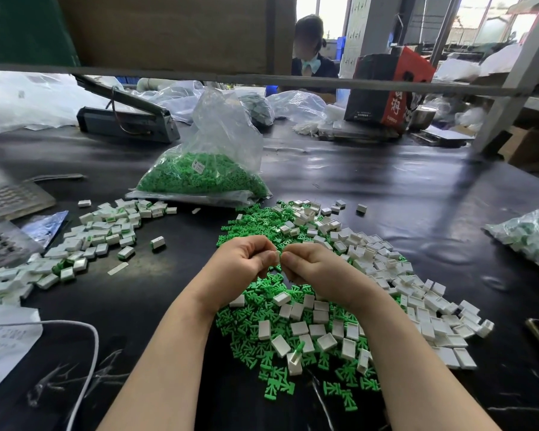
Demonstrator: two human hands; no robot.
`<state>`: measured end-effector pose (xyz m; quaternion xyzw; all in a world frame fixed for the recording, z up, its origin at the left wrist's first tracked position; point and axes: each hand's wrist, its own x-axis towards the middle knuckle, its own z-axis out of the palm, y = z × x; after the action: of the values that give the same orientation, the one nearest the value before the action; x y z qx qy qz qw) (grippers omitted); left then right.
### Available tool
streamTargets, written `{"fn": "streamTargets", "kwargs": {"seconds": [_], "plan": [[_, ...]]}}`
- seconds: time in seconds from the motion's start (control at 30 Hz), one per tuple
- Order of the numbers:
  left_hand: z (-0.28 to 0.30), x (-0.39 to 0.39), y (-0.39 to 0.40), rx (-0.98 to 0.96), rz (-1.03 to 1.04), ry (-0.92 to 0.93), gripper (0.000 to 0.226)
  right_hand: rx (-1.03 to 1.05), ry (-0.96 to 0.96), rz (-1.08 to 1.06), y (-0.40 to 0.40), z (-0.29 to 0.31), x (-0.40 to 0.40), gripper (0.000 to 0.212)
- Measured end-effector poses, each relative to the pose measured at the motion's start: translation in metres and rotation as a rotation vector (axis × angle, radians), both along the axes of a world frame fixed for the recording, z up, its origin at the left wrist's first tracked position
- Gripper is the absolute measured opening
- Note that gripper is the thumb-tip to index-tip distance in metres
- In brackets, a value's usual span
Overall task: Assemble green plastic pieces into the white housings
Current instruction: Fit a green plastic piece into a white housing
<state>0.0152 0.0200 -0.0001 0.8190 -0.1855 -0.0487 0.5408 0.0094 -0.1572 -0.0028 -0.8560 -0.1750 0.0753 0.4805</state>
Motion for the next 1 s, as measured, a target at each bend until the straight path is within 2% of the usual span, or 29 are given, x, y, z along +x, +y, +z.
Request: {"fn": "streamTargets", "kwargs": {"seconds": [0.47,0.8,0.9,1.0], "plan": [[0.0028,-0.0018,0.0036,0.123,-0.028,-0.010,0.017,-0.095,0.035,0.051,-0.0006,0.0053,-0.0064,0.029],[0.0018,-0.0033,0.0045,0.126,-0.021,-0.033,0.017,-0.134,0.021,0.046,0.0019,0.0049,-0.0063,0.030],[0.0017,-0.0012,0.0047,0.058,0.007,-0.053,0.016,-0.052,0.018,0.015,0.0048,0.0036,-0.0056,0.031],[0.0008,0.0011,0.0031,0.014,0.026,-0.099,0.015,0.128,0.067,-0.029,0.0051,0.0033,-0.0042,0.036]]}}
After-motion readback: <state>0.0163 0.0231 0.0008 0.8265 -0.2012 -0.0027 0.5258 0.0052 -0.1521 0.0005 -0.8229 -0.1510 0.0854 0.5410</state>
